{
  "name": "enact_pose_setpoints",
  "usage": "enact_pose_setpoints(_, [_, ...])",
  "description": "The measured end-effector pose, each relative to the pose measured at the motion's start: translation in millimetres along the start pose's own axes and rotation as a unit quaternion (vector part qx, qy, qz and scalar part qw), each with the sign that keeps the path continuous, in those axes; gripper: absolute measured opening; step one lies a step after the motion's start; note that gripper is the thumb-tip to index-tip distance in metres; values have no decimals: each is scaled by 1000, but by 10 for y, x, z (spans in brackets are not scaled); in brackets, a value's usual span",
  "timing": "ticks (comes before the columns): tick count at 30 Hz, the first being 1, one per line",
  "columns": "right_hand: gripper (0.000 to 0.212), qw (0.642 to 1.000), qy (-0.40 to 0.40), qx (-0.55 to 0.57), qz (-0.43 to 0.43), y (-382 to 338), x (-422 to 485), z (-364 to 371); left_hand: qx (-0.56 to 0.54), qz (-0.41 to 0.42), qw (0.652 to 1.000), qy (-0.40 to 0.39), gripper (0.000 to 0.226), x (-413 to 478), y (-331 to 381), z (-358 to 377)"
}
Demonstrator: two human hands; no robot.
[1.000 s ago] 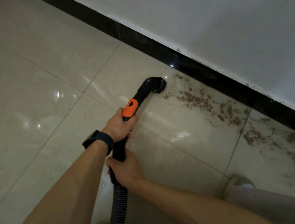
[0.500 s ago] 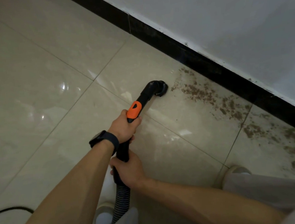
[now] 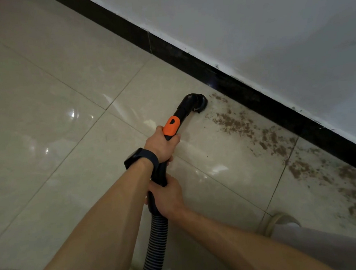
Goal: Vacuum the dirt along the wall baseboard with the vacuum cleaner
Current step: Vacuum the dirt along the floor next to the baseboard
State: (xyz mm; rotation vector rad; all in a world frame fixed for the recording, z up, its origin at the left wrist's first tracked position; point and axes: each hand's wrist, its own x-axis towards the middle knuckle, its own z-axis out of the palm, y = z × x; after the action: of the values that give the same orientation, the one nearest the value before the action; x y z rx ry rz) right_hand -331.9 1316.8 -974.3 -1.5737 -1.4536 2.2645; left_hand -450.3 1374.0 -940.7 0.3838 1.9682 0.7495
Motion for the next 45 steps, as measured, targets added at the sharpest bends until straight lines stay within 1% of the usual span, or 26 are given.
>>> enact_pose_setpoints(5, [30, 1000, 7, -4, -16, -66, 137, -179, 1, 2, 1000, 3, 34, 101, 181, 121])
enact_pose_setpoints(10, [10, 999, 8, -23, -27, -132, 249, -348, 4, 9, 1000, 20, 33, 200, 300, 243])
enact_pose_setpoints(12, [10, 999, 7, -24, -27, -169, 280, -409, 10, 12, 1000, 27, 34, 231, 339, 284])
enact_pose_setpoints(15, [18, 999, 8, -29, -35, -219, 313, -472, 25, 16, 999, 34, 35, 270, 388, 322])
enact_pose_setpoints(26, [17, 999, 0, -27, -37, -270, 287, -454, 37, 12, 999, 28, 35, 309, 408, 286])
enact_pose_setpoints(32, [7, 999, -30, -24, -17, -157, 99, -191, 48, 10, 999, 22, 35, 104, 146, 124])
enact_pose_setpoints(34, [12, 999, -39, -20, -2, -61, -7, -85, 50, 6, 999, 15, 35, -14, 3, 68])
enact_pose_setpoints(36, [11, 999, -46, -19, 6, 40, -117, -7, 51, 7, 999, 15, 34, -128, -131, 42])
enact_pose_setpoints(39, [18, 998, -54, -29, 17, 191, -302, 81, 58, 8, 998, 19, 33, -305, -311, 42])
enact_pose_setpoints(45, [17, 998, -49, -22, 33, 426, -527, 117, 38, 2, 999, 22, 29, -564, -518, 117])
